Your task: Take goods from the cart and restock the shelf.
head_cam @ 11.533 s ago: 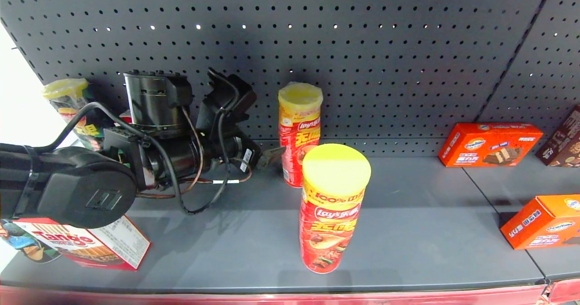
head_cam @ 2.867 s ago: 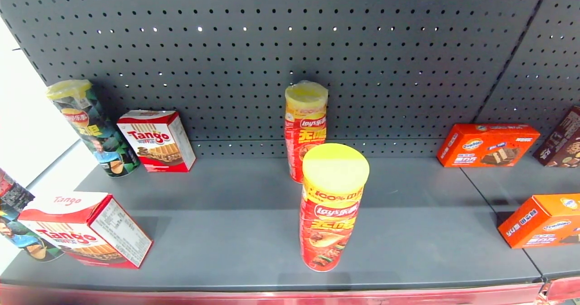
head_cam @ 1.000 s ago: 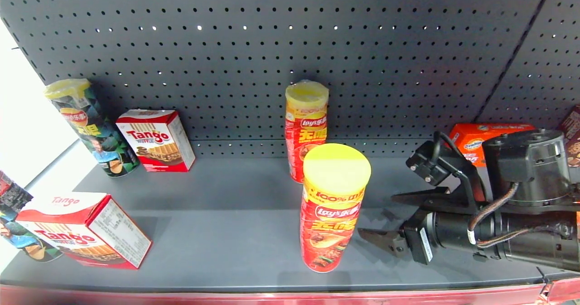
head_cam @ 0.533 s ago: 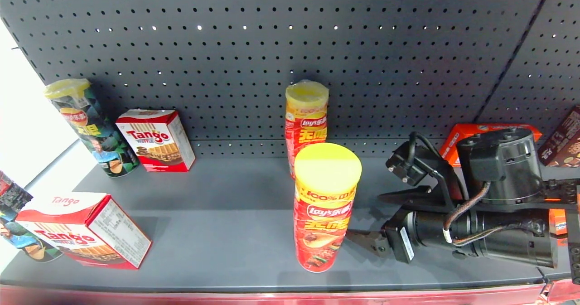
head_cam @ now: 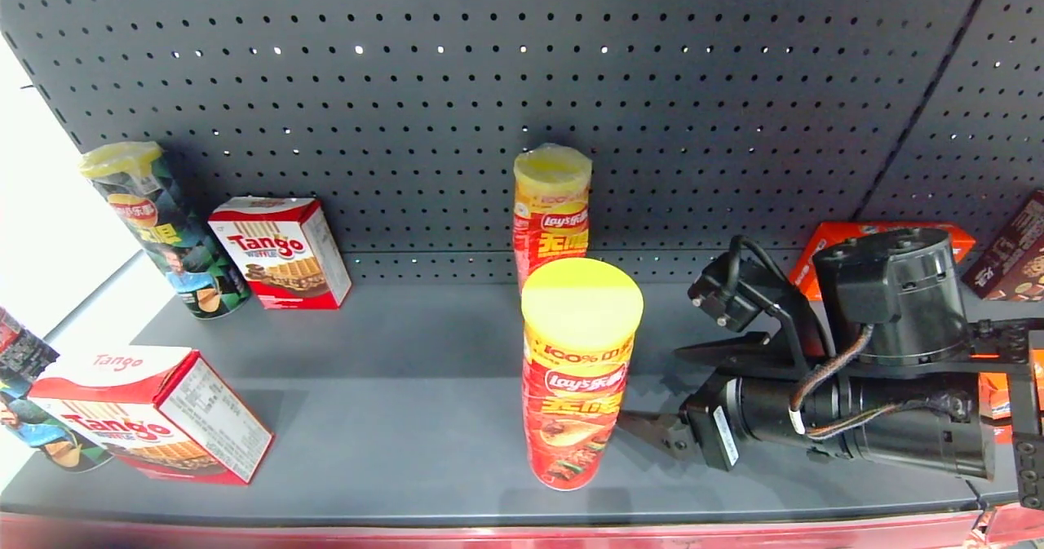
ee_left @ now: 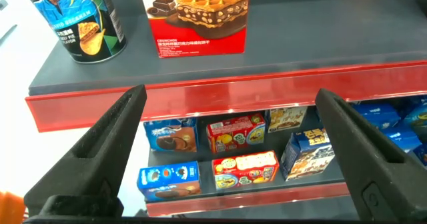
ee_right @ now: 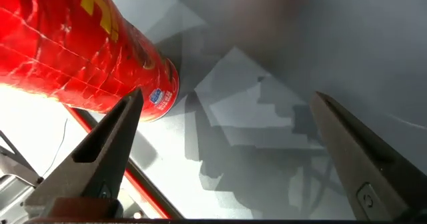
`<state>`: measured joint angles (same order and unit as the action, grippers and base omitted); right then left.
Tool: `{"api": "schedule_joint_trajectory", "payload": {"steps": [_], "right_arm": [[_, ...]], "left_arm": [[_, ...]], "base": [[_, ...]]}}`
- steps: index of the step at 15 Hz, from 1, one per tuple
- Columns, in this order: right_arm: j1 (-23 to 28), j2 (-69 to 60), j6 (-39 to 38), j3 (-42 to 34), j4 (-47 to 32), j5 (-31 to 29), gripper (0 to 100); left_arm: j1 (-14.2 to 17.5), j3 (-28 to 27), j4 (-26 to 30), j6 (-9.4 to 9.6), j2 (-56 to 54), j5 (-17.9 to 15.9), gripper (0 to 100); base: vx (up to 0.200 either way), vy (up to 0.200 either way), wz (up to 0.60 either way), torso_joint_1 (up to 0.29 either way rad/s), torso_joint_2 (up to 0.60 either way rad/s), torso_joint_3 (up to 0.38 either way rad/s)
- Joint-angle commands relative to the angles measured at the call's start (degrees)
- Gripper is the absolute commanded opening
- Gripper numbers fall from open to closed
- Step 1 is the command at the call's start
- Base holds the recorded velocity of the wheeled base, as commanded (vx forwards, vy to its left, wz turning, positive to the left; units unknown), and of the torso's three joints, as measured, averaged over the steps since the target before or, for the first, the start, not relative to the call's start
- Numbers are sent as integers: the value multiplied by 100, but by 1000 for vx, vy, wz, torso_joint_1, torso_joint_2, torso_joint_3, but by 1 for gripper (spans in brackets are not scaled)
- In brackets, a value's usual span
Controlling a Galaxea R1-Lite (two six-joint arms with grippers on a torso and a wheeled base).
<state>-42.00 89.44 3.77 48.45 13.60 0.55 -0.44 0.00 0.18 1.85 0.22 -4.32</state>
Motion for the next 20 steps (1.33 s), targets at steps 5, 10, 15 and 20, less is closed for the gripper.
{"api": "schedule_joint_trajectory", "payload": {"steps": [5,10,15,20], "right_arm": [[-54,117,1,104,2,-2,100],[165,-129,-34,-28,11,-108,100],[1888,-1799,-25,-178,11,-134,100],[3584,-4998,19,-2217,-25,-292,100]], "left_arm": [[0,0,-1,-1,13,1,100],[0,0,-1,-1,13,1,100],[0,0,8,-1,13,-8,100],[0,0,8,-1,13,-8,100]], "base": [[0,0,0,0,0,0],[0,0,0,0,0,0],[0,0,0,0,0,0],[0,0,0,0,0,0]]}}
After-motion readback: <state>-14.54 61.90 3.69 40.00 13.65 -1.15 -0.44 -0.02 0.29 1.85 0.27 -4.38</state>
